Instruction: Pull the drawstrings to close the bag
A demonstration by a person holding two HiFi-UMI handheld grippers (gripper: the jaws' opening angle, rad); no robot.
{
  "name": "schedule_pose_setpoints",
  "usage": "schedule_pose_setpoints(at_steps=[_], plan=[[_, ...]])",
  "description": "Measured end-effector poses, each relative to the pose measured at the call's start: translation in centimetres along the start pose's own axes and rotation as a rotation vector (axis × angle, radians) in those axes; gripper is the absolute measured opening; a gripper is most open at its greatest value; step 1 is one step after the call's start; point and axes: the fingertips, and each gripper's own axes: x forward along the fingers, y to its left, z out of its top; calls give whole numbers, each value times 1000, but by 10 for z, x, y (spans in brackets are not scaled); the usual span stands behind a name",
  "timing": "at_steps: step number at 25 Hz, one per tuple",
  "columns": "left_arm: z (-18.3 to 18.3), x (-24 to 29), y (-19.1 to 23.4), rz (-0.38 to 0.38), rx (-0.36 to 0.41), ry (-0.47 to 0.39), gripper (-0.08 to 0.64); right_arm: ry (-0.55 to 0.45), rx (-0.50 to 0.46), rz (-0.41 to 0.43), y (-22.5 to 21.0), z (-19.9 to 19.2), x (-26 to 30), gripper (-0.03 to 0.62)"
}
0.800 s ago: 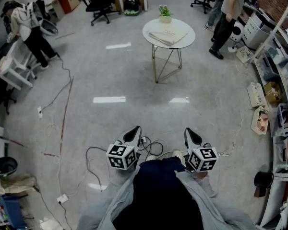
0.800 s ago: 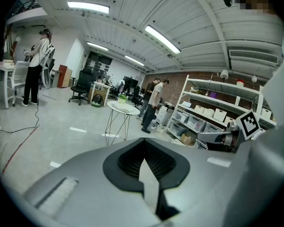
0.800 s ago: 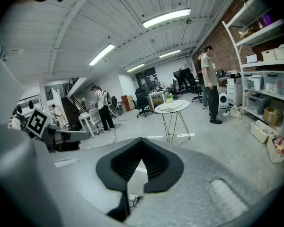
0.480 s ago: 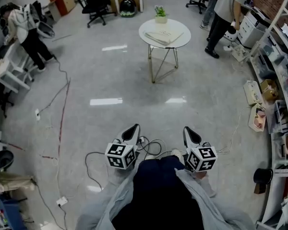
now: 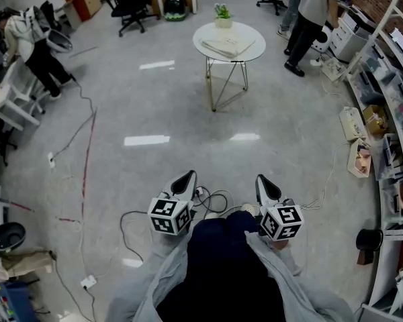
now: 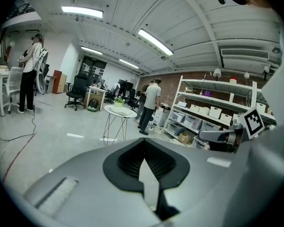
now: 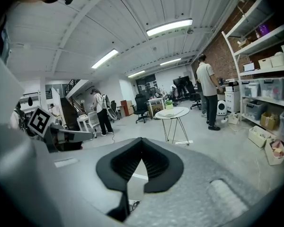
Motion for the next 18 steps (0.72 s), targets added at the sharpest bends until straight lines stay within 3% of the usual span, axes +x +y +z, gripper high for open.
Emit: schedule_pose_setpoints(at_steps=[6, 9, 10, 12, 18], plan=[[-5, -2, -7, -23, -17, -6, 18, -22, -27, 8, 10, -4, -8, 3], [-3, 5, -7, -36, -27, -22, 12, -47, -24, 45, 11, 2, -2, 103], [0, 9, -7, -45, -28, -26, 22, -56, -21, 57, 10, 5, 3, 130], [4, 19, -7, -62, -28, -27, 160, -66, -14, 71, 6, 12, 13, 151], [24, 53, 9, -34, -19, -48, 163, -57, -33, 108, -13, 34, 56, 153]])
